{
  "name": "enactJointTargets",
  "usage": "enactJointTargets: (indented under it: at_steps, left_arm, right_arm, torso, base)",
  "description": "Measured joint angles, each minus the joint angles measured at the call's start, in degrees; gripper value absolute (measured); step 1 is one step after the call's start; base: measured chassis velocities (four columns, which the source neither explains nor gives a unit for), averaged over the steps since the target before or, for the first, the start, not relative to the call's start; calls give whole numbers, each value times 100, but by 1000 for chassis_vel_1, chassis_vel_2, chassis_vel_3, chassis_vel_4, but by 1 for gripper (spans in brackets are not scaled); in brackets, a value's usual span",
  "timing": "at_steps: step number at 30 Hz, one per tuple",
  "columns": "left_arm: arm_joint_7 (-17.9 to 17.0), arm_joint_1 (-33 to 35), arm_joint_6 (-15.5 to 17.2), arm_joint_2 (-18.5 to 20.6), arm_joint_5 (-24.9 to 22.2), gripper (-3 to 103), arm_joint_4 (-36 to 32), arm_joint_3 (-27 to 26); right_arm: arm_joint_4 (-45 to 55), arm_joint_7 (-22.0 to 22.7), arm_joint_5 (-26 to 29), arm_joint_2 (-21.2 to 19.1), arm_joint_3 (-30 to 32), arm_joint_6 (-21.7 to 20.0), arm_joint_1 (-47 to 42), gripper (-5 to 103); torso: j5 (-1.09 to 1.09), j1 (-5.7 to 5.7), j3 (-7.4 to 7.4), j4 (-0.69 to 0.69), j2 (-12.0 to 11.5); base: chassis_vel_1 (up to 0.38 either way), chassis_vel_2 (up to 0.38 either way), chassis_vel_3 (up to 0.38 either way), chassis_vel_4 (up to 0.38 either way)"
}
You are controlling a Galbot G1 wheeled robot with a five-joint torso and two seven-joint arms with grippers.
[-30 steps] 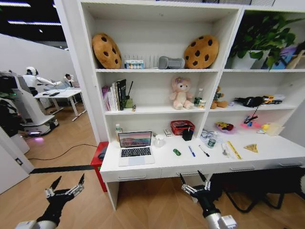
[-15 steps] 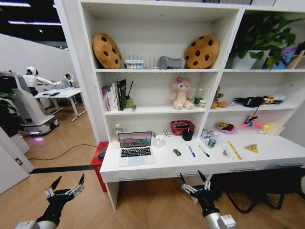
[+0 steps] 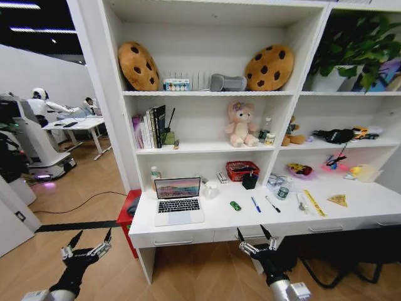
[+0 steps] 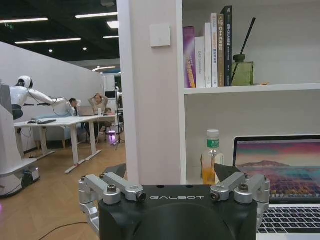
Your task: Organize the objects on the table.
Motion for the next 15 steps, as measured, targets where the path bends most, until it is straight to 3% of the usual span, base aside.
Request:
enactJointTargets:
  at_steps: [15]
  left_arm:
    - [3, 13, -3, 0, 7, 99, 17, -13]
  right_arm:
    - [133, -326, 39, -42, 12, 417, -151, 100]
  torso:
    - [0, 11, 2, -1, -3]
  base:
    - [-289, 288, 276, -282]
